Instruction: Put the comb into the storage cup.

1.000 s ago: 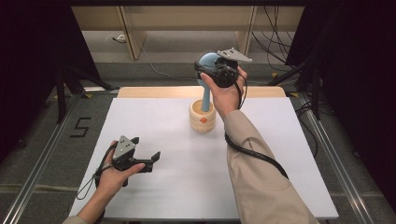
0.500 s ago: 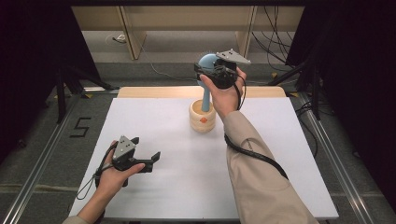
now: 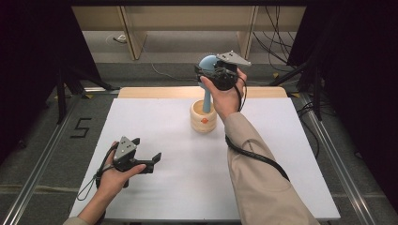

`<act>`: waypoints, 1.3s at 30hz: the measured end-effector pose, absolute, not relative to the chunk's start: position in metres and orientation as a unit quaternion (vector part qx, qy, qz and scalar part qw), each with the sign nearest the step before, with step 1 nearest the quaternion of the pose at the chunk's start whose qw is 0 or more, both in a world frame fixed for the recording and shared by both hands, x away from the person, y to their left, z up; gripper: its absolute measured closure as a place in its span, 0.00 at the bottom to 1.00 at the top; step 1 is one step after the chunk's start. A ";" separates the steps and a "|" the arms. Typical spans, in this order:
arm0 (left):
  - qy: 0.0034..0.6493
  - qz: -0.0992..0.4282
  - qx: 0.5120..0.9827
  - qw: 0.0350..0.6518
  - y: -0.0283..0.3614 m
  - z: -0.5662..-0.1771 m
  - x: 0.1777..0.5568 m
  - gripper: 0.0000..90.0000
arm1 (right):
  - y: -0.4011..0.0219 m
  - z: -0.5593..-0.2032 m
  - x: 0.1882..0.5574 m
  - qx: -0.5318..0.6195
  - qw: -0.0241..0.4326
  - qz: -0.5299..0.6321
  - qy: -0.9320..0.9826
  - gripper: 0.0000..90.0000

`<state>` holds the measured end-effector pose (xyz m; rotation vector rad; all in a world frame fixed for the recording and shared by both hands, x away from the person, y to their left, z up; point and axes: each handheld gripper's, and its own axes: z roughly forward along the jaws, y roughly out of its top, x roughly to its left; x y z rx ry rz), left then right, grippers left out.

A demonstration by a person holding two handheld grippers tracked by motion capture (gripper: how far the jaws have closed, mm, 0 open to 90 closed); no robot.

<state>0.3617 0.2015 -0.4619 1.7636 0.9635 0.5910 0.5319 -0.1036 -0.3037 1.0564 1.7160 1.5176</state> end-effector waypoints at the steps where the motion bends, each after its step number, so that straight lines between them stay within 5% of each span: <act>1: 0.398 0.244 0.729 0.500 0.201 -0.462 0.362 0.01 | -0.104 -0.304 0.532 0.399 0.305 0.573 0.648 0.24; 39: 0.397 0.243 0.730 0.500 0.200 -0.463 0.362 0.01 | -0.105 -0.321 0.532 0.402 0.311 0.571 0.645 0.24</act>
